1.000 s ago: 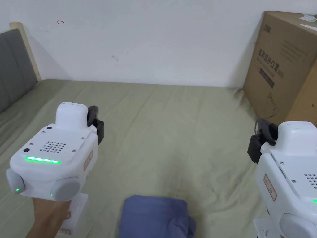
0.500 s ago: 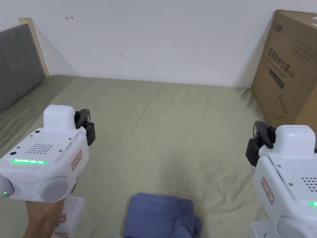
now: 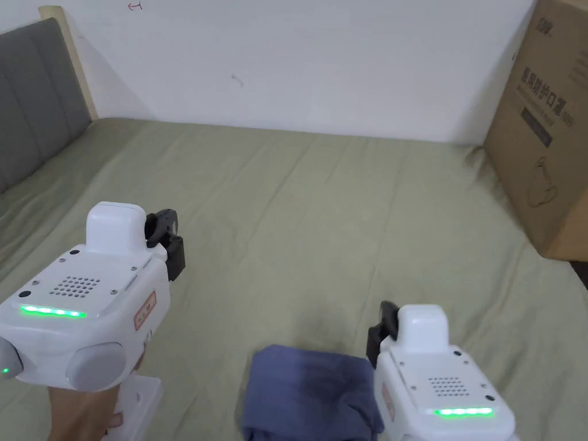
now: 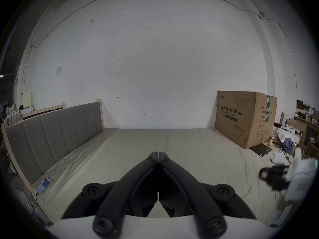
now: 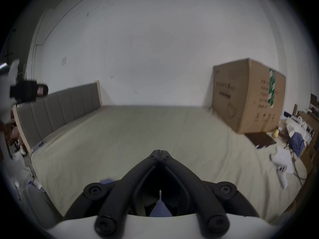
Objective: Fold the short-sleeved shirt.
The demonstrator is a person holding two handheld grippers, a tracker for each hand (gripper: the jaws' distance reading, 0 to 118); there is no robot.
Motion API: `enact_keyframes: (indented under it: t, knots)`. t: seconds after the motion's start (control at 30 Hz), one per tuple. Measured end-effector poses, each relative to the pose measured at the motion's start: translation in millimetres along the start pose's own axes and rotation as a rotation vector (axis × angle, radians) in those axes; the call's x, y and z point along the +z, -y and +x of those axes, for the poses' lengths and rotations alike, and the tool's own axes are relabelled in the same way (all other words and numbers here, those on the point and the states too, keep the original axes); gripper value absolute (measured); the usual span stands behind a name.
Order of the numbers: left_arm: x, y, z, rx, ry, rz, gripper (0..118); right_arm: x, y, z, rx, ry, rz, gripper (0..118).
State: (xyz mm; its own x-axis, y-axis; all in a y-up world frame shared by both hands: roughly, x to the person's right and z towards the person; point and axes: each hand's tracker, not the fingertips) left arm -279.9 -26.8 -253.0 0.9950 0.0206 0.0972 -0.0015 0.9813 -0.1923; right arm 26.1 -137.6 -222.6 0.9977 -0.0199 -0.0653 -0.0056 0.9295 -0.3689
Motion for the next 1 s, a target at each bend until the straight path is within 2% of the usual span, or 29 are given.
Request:
enact_keyframes:
  t: [0.23,0.43,0.57,0.6,0.63,0.67,0.73,0.77,0.8,0.83,0.87,1.0]
  knots:
    - [-8.4,24.0,-1.0,0.010,0.036,-0.079,0,-36.9,66.1,-22.1,0.050,-0.016,-0.198,0]
    - [-23.5,46.6,0.6,0.037,0.073,-0.186,0,-58.3,104.7,-17.3,0.011,-0.008,-0.353,0]
    - [-42.0,66.9,1.6,0.106,0.115,-0.325,3,-60.0,109.8,-17.9,0.016,0.010,-0.344,0]
    - [-47.8,72.9,2.3,0.130,0.122,-0.372,11,-61.9,107.2,-17.3,0.013,0.009,-0.355,0]
    - [-54.7,80.4,4.1,0.163,0.139,-0.440,25,-63.2,106.7,-15.6,0.010,0.007,-0.361,0]
    - [-61.5,86.6,4.9,0.206,0.154,-0.507,48,-63.1,106.2,-14.7,0.004,0.004,-0.366,0]
    - [-78.5,103.5,6.8,0.311,0.198,-0.676,66,-61.3,106.2,-12.1,-0.013,-0.003,-0.366,0]
    - [-83.0,113.6,7.6,0.365,0.232,-0.752,66,-61.4,106.2,-11.7,-0.014,-0.006,-0.366,0]
    - [-88.7,122.7,8.4,0.417,0.272,-0.811,98,-61.6,106.3,-11.9,-0.015,-0.008,-0.366,0]
    - [-94.8,132.5,8.1,0.479,0.326,-0.841,108,-61.8,106.2,-11.6,-0.017,-0.010,-0.367,0]
    - [-101.0,140.3,7.3,0.520,0.382,-0.870,110,-61.7,106.0,-11.2,-0.018,-0.011,-0.368,0]
    - [-118.4,169.4,11.1,0.574,0.389,-1.000,110,-61.2,105.9,-11.2,-0.016,-0.014,-0.368,0]
